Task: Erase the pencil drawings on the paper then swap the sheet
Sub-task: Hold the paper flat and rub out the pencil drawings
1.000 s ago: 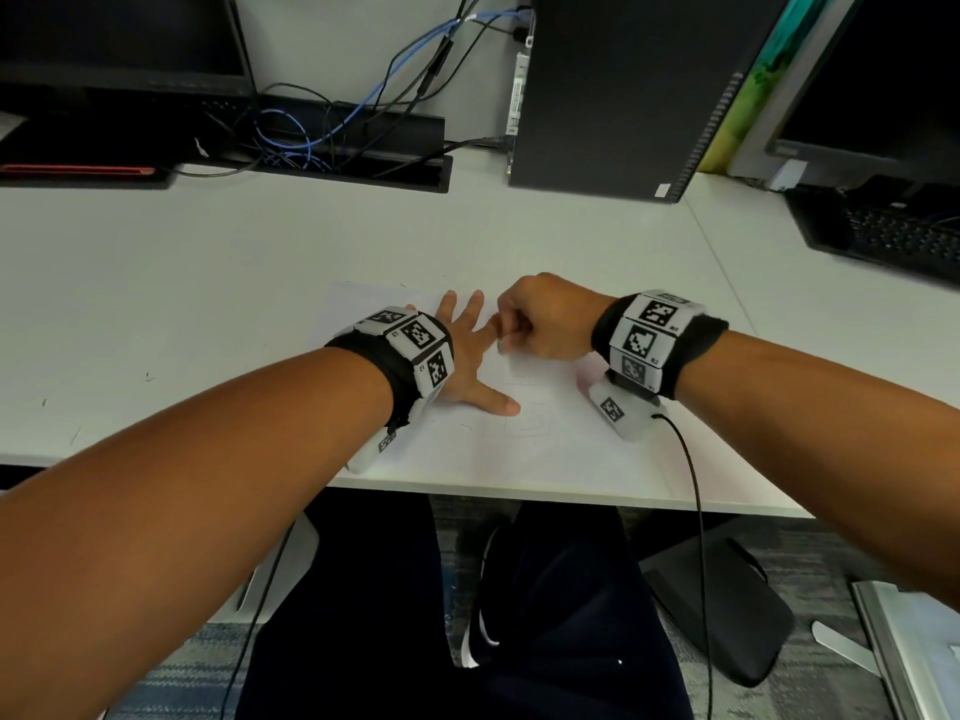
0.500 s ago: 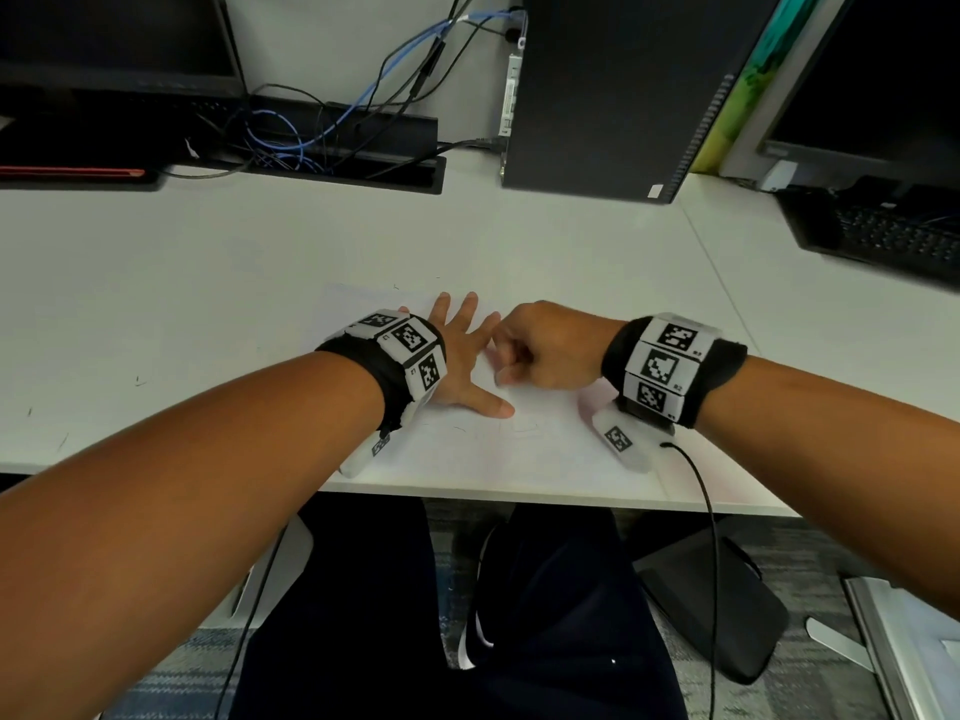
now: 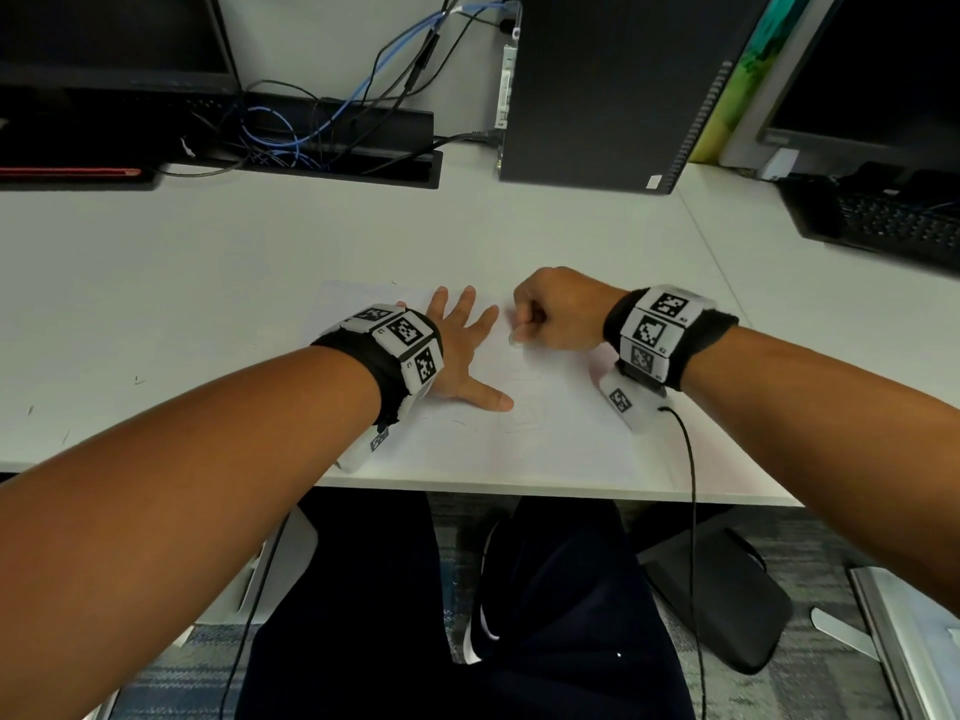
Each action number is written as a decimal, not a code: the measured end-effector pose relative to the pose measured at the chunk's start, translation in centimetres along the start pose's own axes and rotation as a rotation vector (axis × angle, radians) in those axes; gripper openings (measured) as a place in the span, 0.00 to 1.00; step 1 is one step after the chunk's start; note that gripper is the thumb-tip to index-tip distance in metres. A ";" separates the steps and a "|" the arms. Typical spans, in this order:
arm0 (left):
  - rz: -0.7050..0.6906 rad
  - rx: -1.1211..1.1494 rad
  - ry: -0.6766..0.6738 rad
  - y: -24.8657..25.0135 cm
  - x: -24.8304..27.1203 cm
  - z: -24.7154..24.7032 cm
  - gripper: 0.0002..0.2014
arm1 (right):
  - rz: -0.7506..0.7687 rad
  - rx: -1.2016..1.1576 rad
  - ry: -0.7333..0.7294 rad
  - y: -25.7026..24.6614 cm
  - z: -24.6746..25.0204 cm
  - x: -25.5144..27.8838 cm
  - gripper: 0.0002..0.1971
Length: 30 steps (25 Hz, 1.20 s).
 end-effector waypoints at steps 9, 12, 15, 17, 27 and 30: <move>-0.001 -0.005 0.001 0.1 -0.3 -0.1 0.62 | 0.009 -0.001 -0.022 -0.5 -0.2 0.0 0.09; -0.008 0.012 0.004 0.0 -0.3 -0.1 0.62 | 0.038 -0.032 -0.123 -1.4 -2.0 0.5 0.08; -0.012 0.021 0.009 -0.2 -0.3 -0.2 0.61 | 0.077 -0.005 -0.208 -2.1 -3.3 0.9 0.10; -0.009 0.001 0.007 0.0 -0.4 -0.1 0.62 | 0.038 0.014 -0.097 -1.0 -1.2 -0.3 0.09; -0.006 0.011 0.001 -0.1 -0.4 -0.1 0.63 | 0.062 -0.073 -0.059 -0.7 -1.1 0.1 0.06; -0.005 0.005 0.007 -0.1 -0.1 0.0 0.62 | 0.100 -0.028 -0.197 -1.6 -3.2 1.4 0.11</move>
Point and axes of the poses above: each hand's wrist, its own x-axis away from the middle knuckle, its own z-axis out of the back of the hand, y = z × x, the point moved 8 cm from there along -x, towards the middle knuckle, and after that the axes turned 15 degrees about -x, right-handed, at the moved point
